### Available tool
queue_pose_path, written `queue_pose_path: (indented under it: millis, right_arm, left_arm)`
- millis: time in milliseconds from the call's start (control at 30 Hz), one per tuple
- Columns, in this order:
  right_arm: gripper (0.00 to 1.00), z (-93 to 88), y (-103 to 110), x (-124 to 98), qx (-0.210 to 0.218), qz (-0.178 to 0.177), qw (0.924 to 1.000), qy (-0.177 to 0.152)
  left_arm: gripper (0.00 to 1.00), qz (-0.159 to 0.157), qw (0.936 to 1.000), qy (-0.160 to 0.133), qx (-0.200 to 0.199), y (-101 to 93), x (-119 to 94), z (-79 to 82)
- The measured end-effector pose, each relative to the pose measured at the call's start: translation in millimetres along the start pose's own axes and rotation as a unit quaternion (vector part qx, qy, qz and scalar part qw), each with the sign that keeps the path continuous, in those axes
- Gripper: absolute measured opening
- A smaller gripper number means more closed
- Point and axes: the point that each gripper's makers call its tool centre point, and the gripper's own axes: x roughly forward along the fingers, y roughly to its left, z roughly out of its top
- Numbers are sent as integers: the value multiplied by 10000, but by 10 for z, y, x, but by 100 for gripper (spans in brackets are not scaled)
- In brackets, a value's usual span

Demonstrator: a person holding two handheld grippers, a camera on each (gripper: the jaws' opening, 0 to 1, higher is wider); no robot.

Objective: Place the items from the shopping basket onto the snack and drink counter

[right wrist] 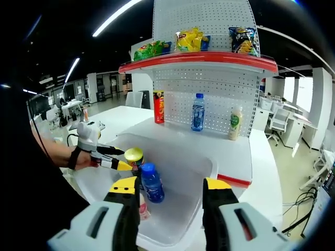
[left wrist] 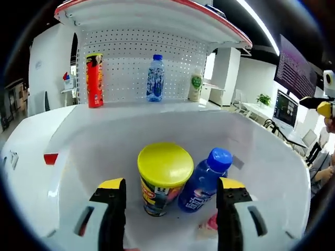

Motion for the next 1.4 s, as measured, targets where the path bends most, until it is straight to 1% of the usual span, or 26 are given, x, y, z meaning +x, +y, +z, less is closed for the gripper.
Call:
queue_pose_path:
  millis: [33,100,267,400,433,467,533,600,700,833,900,1000,1200,1400]
  right_arm:
    - [46,8,-3,-2,-7,-1,10000,-12]
    - [45,18,-17,-3,-6,-11,10000,-28]
    - [45,43,-11,5,-6,6,10000,-65]
    - [45,51,-1,19,-5,28,10000,-72]
    - [45,49,-1,23,2,29,10000,-73]
    - [44,45,-3,30,8,30,10000,-75]
    - [44,35,-6,40,32,35,10000,-66]
    - [44,42,-9,46,64,38,9999,-87]
    - [43,63,-18,48,87,28,9999,-128]
    - [43,71,-38,43,108,-12,9998,-164]
    - [43,60,-51,38,118,-33,9998,-159]
    - [42,49,-74,34,145,-69,9997,-158]
    - [42,57,-81,40,157,-92,9997,-167]
    - [41,72,-76,66,161,-96,9997,-166]
  left_arm:
    - [71,86,9999,31,-102,32,11,-21]
    - [71,208,9994,-51,-282,75,26,-4]
    - [71,324,9994,-62,-144,121,72,-26]
    - [70,419,9989,-135,-127,169,99,6]
    - [70,387,9990,-172,-129,160,118,16]
    - [70,326,9993,-145,-89,138,154,-7]
    - [70,312,9995,20,23,134,197,-91]
    - [70,250,9996,100,42,124,236,-132]
    - [70,208,9997,80,132,128,286,-141]
    - [70,182,9995,175,198,126,332,-209]
    - [70,190,9994,158,240,129,332,-202]
    - [68,205,9995,40,254,147,343,-158]
    - [67,193,9993,-15,324,140,389,-127]
    - [65,163,9991,-3,380,148,480,-157]
